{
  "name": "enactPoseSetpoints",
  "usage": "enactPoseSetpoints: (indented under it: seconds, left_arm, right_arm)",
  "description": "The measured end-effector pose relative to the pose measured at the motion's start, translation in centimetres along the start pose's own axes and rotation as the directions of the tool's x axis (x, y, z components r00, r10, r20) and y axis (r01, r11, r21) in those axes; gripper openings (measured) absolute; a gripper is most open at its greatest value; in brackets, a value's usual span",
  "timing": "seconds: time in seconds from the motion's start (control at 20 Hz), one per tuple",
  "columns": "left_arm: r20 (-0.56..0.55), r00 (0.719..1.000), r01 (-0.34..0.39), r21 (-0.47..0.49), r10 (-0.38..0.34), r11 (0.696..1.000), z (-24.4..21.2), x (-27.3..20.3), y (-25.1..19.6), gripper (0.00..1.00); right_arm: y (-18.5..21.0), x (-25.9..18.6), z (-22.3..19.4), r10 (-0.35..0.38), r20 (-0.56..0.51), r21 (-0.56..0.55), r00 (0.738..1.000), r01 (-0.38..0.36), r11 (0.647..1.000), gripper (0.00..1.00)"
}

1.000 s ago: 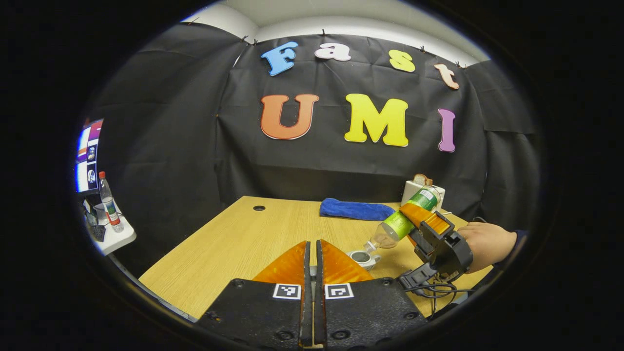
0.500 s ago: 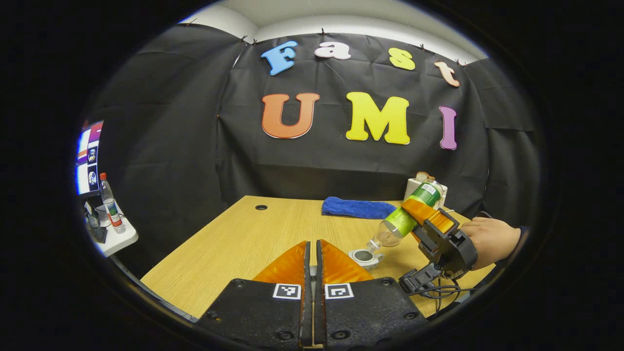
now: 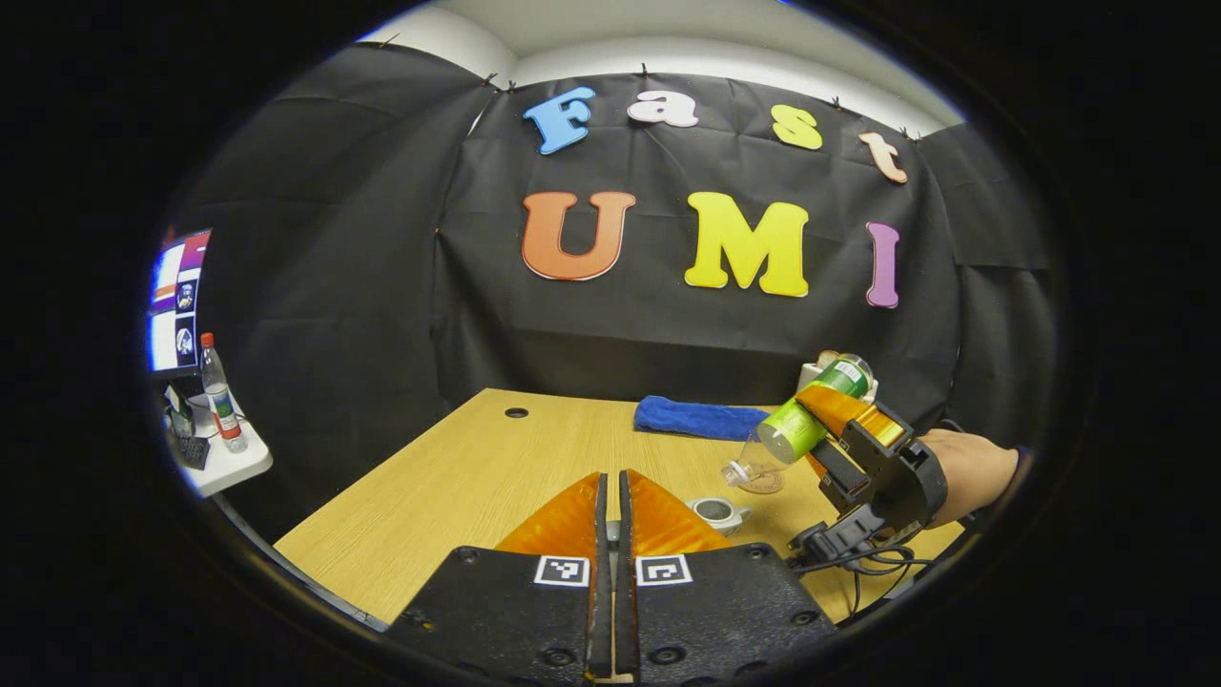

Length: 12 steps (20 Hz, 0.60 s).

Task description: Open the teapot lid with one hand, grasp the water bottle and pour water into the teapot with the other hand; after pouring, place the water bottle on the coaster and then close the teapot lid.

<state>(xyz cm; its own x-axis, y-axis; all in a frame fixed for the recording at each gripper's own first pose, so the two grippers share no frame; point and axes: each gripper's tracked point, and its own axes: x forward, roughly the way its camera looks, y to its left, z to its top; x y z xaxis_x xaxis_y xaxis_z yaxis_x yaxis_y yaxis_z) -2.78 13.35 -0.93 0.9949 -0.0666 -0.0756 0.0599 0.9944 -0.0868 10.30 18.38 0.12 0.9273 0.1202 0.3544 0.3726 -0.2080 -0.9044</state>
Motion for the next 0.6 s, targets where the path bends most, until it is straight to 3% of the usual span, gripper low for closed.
enactPoseSetpoints:
  seconds: [0.15, 0.35, 0.45, 0.6]
  left_arm:
    - [-0.011, 1.000, -0.008, -0.007, 0.008, 1.000, -0.4, 0.3, 0.4, 0.04]
    - [-0.030, 0.999, -0.015, -0.001, 0.015, 1.000, -1.0, 0.7, 0.4, 0.04]
    - [-0.032, 0.999, -0.020, 0.006, 0.020, 1.000, -1.0, 0.8, 0.5, 0.04]
    - [-0.038, 0.999, -0.022, 0.007, 0.022, 1.000, -1.2, 0.9, 0.5, 0.04]
  right_arm:
    - [1.1, 0.2, -0.4, 0.055, -0.007, 0.164, 0.998, -0.053, 0.985, 0.72]
    - [1.5, 0.5, -0.8, 0.108, -0.004, 0.343, 0.994, -0.100, 0.934, 0.75]
    - [1.8, 0.6, -0.8, 0.136, 0.007, 0.455, 0.991, -0.124, 0.882, 0.72]
    - [1.9, 1.0, -1.1, 0.187, 0.015, 0.618, 0.982, -0.156, 0.770, 0.72]
